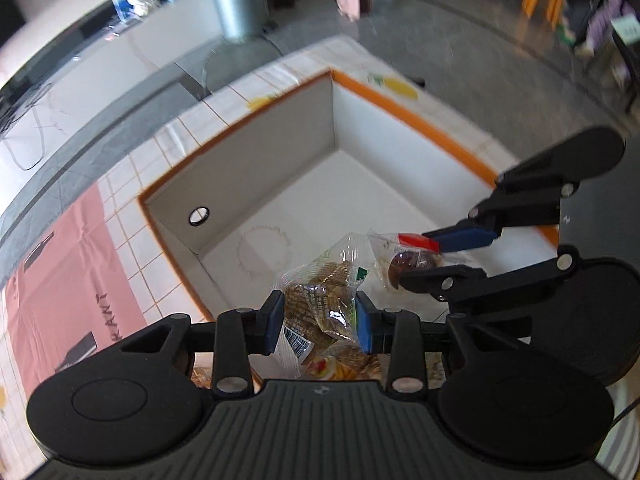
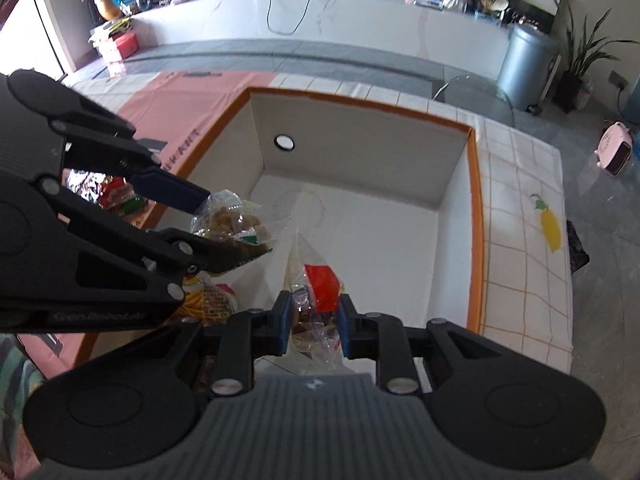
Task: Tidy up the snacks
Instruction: 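Carry both small bags into the orange box and open both grippers, then move both tools back over the remaining snacks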
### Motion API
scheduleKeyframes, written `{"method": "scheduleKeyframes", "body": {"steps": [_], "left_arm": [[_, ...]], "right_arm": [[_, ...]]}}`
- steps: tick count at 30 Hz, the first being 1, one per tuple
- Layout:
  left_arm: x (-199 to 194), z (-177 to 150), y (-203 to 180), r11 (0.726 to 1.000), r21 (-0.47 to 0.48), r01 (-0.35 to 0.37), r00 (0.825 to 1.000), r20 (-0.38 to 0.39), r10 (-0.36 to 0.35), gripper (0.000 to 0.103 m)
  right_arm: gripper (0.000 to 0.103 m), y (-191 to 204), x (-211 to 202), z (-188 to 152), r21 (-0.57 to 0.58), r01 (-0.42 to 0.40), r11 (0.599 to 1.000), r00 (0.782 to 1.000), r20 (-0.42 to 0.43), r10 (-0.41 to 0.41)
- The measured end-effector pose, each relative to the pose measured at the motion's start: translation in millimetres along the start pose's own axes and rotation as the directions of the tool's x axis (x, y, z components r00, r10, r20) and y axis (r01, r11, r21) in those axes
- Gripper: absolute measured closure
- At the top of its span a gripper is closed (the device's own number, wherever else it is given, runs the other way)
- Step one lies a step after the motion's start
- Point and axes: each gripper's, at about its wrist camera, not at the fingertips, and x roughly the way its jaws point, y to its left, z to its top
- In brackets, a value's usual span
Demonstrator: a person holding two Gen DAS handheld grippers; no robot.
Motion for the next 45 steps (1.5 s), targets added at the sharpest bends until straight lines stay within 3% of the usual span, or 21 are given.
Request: {"method": "scheduleKeyframes", "body": {"steps": [9,18,25,30,39,45], "left_arm": [[31.6,9.0,-1.9,0.994,0.110,-0.023,0.993,-0.111,0.035,0.062],[43.0,3.8,3.7,0.996,0.091,-0.008,0.990,-0.137,0.021,0.061],[41.8,0.9,1.2,0.994,0.107,-0.021,0.992,-0.119,0.034,0.059],[25.5,3.0,5.0,0.996,0.086,-0.021,0.997,-0.075,0.027,0.049],[-33.1,-13.7,5.5,0.997,0.059,-0.041,0.999,0.016,0.040,0.044],[-81.8,-45.1,15.3,0.997,-0.036,-0.069,0.991,0.109,0.072,0.044]], "right_arm": [[0.082,2.5,35.6,6.4,-0.038,-0.022,0.999,0.996,-0.087,0.019],[0.079,-3.3,54.9,5.1,-0.005,-0.057,0.998,0.990,-0.132,0.056],[0.073,-0.5,57.8,3.9,-0.020,-0.049,0.999,0.989,-0.138,0.045],[0.059,-0.5,52.0,8.5,-0.010,-0.041,0.999,0.989,-0.141,0.039],[0.052,9.5,12.9,10.7,0.032,-0.005,0.999,0.994,-0.106,0.008],[0.052,36.3,-27.7,0.7,0.065,0.022,0.998,0.999,-0.028,-0.020]]}}
